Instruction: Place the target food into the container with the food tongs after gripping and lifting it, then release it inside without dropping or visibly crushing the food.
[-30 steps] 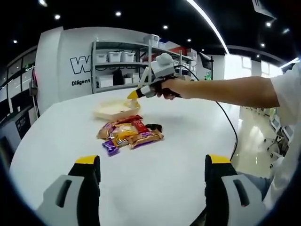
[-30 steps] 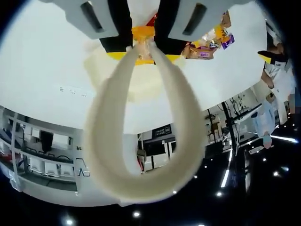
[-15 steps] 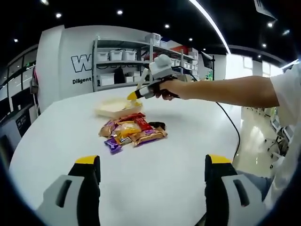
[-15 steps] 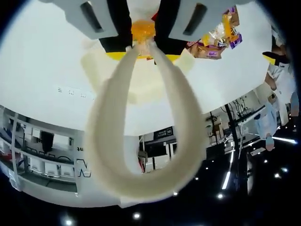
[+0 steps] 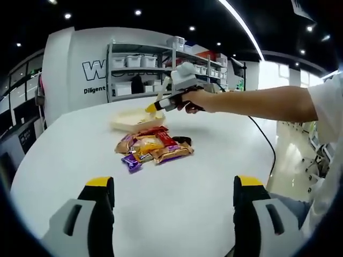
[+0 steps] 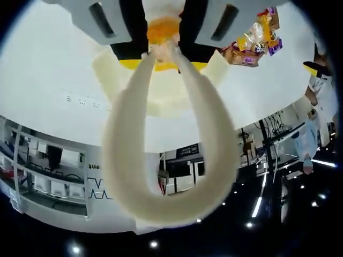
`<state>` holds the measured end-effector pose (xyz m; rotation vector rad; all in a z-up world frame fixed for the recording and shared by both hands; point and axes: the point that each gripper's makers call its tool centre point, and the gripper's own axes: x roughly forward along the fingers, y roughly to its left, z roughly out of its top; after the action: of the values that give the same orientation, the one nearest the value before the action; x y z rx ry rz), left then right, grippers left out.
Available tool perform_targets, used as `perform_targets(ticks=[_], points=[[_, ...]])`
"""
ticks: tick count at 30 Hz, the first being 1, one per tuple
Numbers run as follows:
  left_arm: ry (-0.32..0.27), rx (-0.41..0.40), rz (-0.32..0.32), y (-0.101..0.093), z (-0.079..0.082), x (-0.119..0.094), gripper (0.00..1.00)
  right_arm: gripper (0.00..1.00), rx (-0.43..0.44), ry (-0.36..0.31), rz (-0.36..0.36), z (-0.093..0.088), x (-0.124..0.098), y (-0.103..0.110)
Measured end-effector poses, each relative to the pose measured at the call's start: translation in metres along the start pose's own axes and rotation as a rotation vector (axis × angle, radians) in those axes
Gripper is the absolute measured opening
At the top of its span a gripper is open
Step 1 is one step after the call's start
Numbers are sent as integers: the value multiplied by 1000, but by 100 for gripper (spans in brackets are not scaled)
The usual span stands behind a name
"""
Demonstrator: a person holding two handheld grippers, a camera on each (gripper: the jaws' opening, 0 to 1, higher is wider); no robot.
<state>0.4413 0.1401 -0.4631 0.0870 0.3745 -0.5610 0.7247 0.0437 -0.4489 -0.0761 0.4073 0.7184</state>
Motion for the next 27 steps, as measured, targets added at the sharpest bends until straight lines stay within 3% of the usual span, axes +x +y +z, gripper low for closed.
perform_targets(ticks=[19,27], points=[[-2,-5,4,-6,0,-7,91,15,-17,-35,32,21,-40,20],[1,-4,12,-10,1,-9,92,15,-20,-39,51,22,-65,29]])
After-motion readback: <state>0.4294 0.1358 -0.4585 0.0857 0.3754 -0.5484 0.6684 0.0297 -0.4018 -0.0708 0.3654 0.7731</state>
